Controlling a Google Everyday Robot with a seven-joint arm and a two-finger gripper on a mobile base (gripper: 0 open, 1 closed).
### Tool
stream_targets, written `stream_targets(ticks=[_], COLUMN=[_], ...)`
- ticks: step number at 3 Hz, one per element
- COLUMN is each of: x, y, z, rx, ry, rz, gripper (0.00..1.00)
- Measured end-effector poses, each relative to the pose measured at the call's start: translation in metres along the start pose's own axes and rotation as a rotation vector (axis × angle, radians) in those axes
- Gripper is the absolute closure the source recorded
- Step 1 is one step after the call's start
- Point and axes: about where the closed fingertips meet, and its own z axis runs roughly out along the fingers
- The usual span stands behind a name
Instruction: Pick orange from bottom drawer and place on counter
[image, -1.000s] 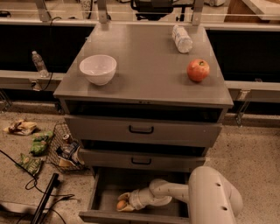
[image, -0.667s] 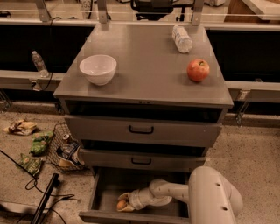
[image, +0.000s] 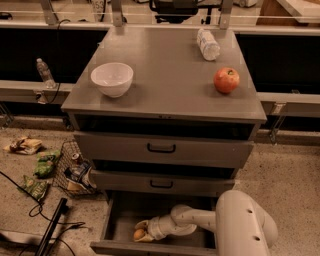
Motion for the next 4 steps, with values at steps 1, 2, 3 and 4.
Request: stream_targets(ticks=[1, 2, 3, 4], x=[0.0, 0.0, -0.019, -0.126], y=[0.0, 0.0, 0.001, -0.029], z=[0.0, 0.0, -0.02, -0.119], rx=[0.0, 0.0, 0.058, 0.34], ry=[0.0, 0.0, -0.015, -0.037], rz=[0.0, 0.0, -0.076, -0.465], gripper=[1.0, 1.0, 1.0, 1.0])
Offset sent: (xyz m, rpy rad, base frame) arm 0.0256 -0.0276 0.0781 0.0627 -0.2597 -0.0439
